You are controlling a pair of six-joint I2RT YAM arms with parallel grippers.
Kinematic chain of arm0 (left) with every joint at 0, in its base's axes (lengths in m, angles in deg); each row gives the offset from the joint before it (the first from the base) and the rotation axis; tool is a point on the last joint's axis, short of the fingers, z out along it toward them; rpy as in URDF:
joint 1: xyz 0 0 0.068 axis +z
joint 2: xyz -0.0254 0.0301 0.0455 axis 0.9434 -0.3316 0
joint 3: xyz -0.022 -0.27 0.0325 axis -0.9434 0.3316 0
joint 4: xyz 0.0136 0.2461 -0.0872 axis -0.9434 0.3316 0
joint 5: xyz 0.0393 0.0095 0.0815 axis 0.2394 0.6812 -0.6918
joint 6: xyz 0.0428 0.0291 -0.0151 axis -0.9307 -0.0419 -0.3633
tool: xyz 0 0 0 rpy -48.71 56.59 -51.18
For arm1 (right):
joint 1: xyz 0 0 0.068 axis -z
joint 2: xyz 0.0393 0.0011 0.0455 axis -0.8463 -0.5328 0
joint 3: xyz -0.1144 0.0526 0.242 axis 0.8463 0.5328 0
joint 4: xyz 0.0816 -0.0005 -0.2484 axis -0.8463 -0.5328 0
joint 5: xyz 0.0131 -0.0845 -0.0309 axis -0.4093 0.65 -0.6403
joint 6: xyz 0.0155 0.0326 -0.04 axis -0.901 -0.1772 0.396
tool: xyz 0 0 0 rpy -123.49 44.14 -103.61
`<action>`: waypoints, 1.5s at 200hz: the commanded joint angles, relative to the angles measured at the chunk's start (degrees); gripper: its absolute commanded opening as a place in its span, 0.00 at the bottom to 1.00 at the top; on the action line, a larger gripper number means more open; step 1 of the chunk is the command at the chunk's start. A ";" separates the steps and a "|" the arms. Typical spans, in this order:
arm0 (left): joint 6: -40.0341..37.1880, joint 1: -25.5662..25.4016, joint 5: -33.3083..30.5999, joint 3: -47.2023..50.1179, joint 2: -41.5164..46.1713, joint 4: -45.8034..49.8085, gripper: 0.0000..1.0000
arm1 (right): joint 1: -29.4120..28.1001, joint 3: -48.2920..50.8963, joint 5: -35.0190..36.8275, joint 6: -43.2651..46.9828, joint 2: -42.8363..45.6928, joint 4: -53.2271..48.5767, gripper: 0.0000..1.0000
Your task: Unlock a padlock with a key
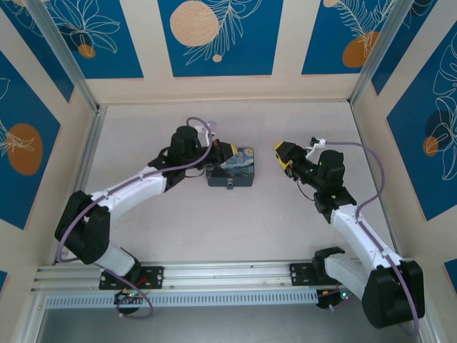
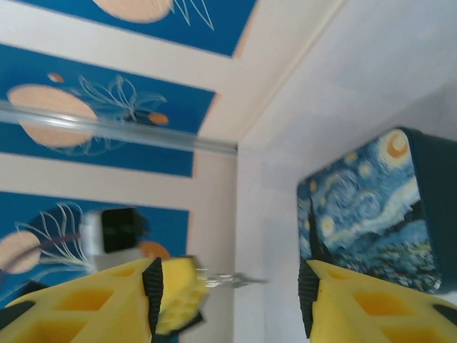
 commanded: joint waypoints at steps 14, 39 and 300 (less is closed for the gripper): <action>-18.54 2.15 12.82 -3.52 0.85 8.34 0.00 | -0.95 -3.13 -15.20 8.52 -5.25 3.60 0.46; -18.02 2.70 15.81 -3.31 0.40 5.58 0.00 | -2.19 -4.19 -18.02 10.19 -6.87 8.34 0.40; 2.25 2.96 10.02 4.37 -3.26 -20.59 0.00 | -9.81 -1.70 -15.67 -0.12 -21.96 33.94 0.23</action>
